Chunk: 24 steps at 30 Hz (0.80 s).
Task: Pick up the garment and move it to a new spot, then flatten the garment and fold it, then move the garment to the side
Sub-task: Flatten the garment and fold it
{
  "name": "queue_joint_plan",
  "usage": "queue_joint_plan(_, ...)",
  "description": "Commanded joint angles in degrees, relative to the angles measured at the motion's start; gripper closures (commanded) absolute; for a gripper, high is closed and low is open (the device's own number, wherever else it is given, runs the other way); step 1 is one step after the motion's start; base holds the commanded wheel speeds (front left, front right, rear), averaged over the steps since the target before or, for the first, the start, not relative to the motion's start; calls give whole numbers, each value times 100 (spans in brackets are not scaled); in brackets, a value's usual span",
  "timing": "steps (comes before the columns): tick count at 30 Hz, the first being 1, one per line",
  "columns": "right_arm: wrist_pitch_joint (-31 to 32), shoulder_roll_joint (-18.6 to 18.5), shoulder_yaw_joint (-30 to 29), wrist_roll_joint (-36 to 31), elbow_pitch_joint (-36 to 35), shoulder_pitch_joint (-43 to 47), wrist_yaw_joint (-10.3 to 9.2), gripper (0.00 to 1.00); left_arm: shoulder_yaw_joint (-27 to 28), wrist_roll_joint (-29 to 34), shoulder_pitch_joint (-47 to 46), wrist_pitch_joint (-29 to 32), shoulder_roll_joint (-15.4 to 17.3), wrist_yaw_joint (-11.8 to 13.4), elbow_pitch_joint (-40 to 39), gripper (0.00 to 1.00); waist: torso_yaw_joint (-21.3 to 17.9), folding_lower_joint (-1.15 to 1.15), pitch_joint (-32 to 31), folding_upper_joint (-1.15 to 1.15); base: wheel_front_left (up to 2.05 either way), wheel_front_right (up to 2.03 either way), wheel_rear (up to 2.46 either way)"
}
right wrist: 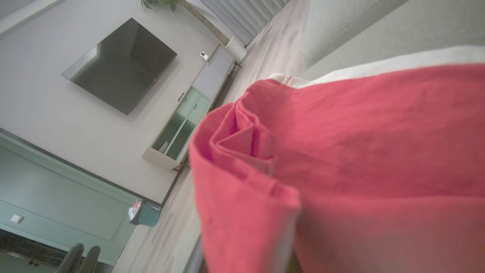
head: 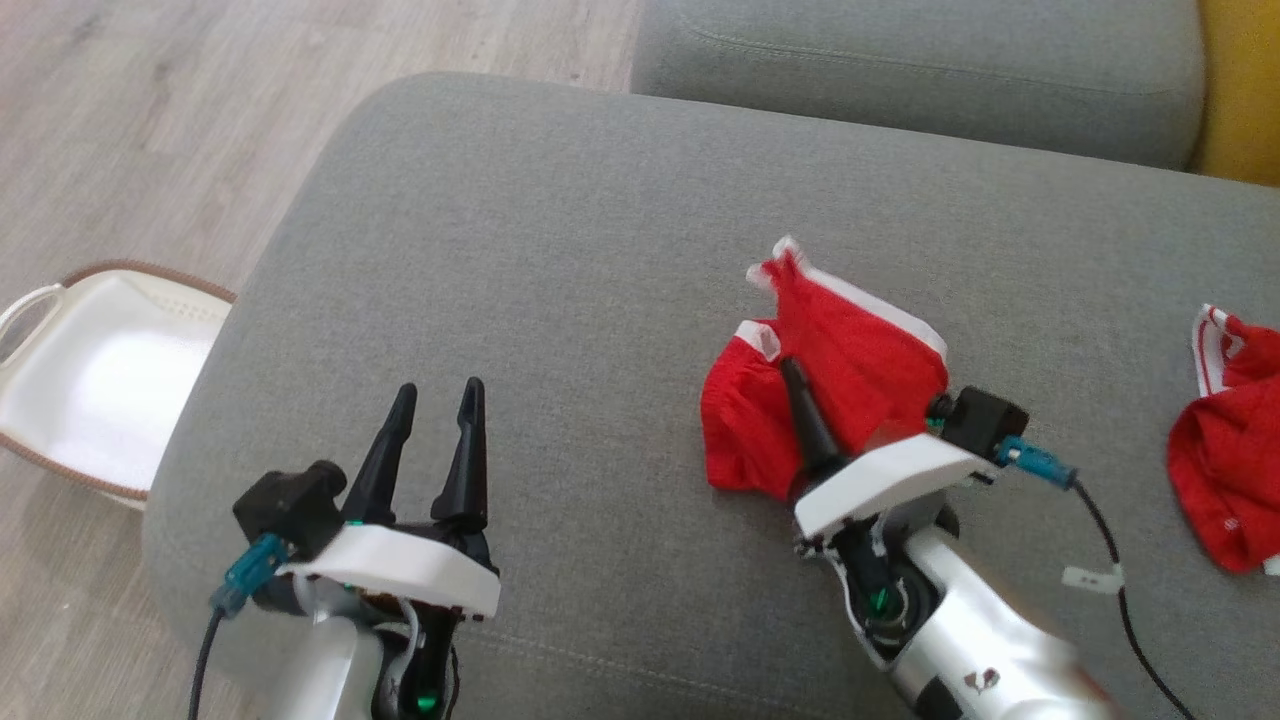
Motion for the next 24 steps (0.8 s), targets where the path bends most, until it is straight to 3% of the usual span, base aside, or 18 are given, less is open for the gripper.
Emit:
queue_joint_plan(1,-77,38,152,68,-83,-210,37,100,176,28,-161,-70,42,10,-178,0,43,0,11,0,0,0,0)
queue_joint_plan(2,-79,38,252,89,-10,-218,37,100,170,27,-160,-70,42,11,-177,0,66,0,17,0,0,0,0)
queue_joint_plan(3,-79,38,367,102,49,-230,37,85,168,25,-160,-70,42,14,-178,0,84,0,24,0,0,0,0)
queue_joint_plan(4,-72,38,493,107,92,-246,37,6,167,22,-160,-70,42,15,-178,0,100,0,32,0,0,0,0)
queue_joint_plan(5,-49,38,615,126,129,-259,37,0,165,19,-160,-70,42,18,-179,0,115,0,40,0,0,0,0)
queue_joint_plan(19,657,38,1912,633,1007,-692,37,0,111,-82,-239,-70,42,82,-224,0,82,0,211,0,0,0,0)
queue_joint_plan(24,386,38,2113,656,1055,-950,37,0,158,-64,-278,-70,42,94,-238,0,-137,0,217,0,0,0,0)
